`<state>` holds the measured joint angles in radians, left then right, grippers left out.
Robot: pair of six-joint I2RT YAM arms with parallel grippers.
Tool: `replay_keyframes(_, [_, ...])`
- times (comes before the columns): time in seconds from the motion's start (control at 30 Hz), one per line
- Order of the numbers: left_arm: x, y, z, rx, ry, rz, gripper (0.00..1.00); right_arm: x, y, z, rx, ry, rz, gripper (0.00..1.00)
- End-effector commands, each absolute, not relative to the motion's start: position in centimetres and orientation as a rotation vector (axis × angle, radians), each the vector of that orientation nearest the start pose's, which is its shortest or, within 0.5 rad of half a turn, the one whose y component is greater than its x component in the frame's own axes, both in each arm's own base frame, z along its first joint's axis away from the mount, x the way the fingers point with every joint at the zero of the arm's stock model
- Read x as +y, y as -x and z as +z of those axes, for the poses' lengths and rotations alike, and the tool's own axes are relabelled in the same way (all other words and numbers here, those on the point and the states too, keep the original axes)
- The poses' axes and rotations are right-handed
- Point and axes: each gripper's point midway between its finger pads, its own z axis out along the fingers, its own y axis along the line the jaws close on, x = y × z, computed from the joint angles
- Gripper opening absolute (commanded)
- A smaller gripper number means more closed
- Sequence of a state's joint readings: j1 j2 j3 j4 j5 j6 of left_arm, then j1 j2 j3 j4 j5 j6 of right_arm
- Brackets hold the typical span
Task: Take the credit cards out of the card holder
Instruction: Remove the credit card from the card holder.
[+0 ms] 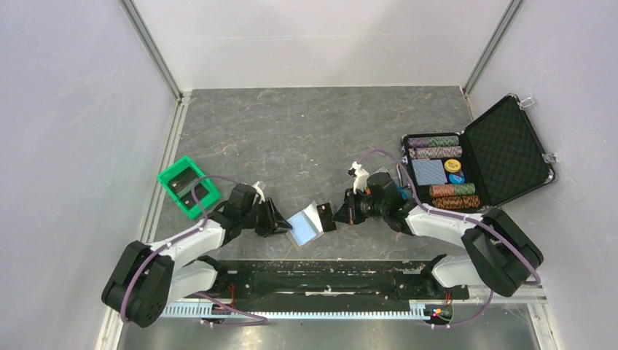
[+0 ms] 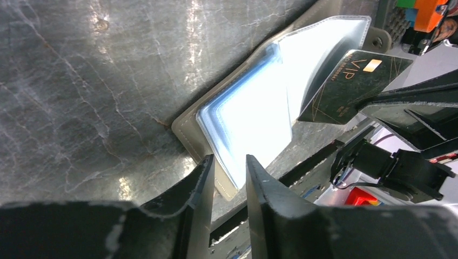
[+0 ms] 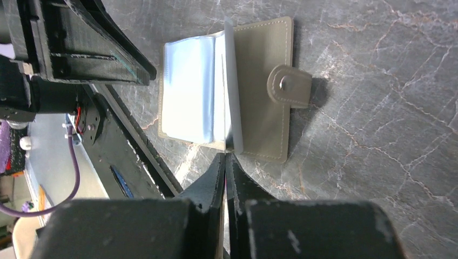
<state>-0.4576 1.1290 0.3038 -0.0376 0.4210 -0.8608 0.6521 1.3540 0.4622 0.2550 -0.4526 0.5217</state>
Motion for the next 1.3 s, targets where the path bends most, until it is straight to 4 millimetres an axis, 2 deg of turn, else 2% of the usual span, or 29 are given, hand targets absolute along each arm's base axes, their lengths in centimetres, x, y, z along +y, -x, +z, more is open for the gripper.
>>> replay_keyframes(0.0, [-20.9, -18.0, 7.0, 2.551, 0.262, -1.136, 0.40, 27.5, -20.0, 8.5, 2.254, 0.586, 1.129, 0.00])
replay_keyframes(0.2, [-21.6, -18.4, 12.4, 2.415, 0.098, -1.206, 0.45, 27.8, -17.9, 10.6, 2.199, 0.798, 1.215, 0.00])
replay_keyframes(0.43, [-22.1, -17.8, 16.5, 2.324, -0.176, -1.232, 0.45, 28.3, -14.9, 13.1, 2.085, 0.953, 1.407, 0.00])
replay_keyframes(0.67, [-23.8, -15.9, 19.7, 2.235, -0.413, -1.422, 0.46, 28.6, -12.0, 14.4, 1.998, 0.980, 1.630, 0.00])
replay_keyframes(0.8, [-24.6, -15.2, 20.5, 2.215, -0.502, -1.478, 0.45, 28.6, -11.3, 14.1, 1.994, 0.983, 1.665, 0.00])
replay_keyframes(0.9, [-25.2, -14.6, 20.7, 2.199, -0.564, -1.512, 0.45, 28.8, -10.8, 14.7, 1.970, 0.957, 1.715, 0.00])
replay_keyframes(1.07, [-26.7, -13.2, 20.0, 2.227, -0.672, -1.559, 0.45, 29.4, -10.0, 16.2, 1.910, 0.952, 1.790, 0.00])
replay_keyframes(1.27, [-27.8, -12.6, 19.8, 2.225, -0.720, -1.586, 0.42, 30.0, -9.4, 17.0, 1.878, 0.968, 1.828, 0.00])
